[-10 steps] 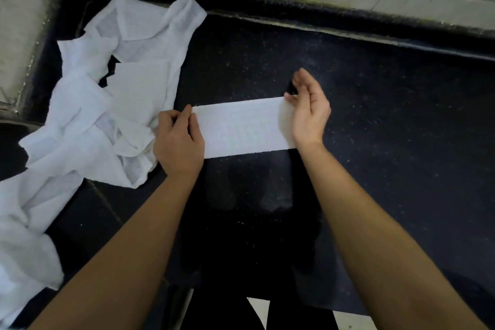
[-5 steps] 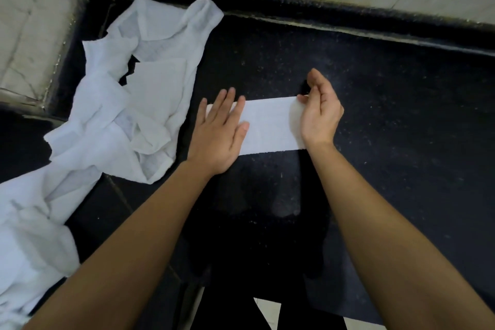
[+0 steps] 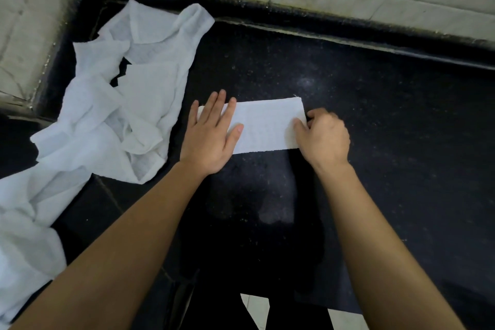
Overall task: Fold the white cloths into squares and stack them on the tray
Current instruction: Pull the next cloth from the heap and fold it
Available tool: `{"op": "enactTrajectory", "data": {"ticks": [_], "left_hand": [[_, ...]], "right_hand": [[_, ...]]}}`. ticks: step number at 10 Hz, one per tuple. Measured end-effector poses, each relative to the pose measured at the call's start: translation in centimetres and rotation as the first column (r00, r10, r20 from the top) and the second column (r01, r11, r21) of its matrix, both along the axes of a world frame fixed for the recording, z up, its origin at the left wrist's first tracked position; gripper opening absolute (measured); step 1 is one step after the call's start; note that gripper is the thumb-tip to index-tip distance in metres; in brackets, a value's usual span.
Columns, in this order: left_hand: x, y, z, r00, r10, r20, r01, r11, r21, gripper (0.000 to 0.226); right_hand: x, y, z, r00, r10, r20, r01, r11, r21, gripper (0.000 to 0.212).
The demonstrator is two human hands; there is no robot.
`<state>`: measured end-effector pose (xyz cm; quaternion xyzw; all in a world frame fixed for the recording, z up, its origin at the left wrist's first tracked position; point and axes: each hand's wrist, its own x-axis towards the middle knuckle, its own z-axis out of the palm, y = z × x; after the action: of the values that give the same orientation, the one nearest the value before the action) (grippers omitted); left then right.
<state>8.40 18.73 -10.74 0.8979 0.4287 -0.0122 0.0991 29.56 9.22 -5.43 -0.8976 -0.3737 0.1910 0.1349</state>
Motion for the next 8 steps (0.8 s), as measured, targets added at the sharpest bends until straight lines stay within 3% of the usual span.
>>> {"op": "enactTrajectory", "data": {"ticks": [2, 3, 5, 8], "left_hand": [[0.1, -0.1, 0.2, 1.000, -0.004, -0.028, 0.003, 1.000, -0.007, 0.067], [-0.1, 0.0, 0.1, 1.000, -0.008, -0.024, 0.008, 1.000, -0.001, 0.066], [-0.1, 0.0, 0.1, 1.000, -0.004, -0.023, 0.004, 1.000, -0.002, 0.067], [0.0, 0.0, 0.0, 1.000, -0.009, -0.025, 0.009, 1.000, -0.002, 0.067]], "right_hand": [[0.8, 1.9, 1.6, 0.920, -0.236, -0.312, 0.204, 0.970, -0.132, 0.009], [0.8, 2.3, 1.6, 0.907, -0.232, -0.350, 0.223, 0.973, -0.068, 0.005], [1.2, 3.3, 1.2, 0.797, -0.342, -0.498, 0.378, 0.925, -0.031, 0.029], [0.1, 3.3, 0.3, 0.875, -0.385, -0.292, 0.397, 0.918, -0.021, 0.036]]}}
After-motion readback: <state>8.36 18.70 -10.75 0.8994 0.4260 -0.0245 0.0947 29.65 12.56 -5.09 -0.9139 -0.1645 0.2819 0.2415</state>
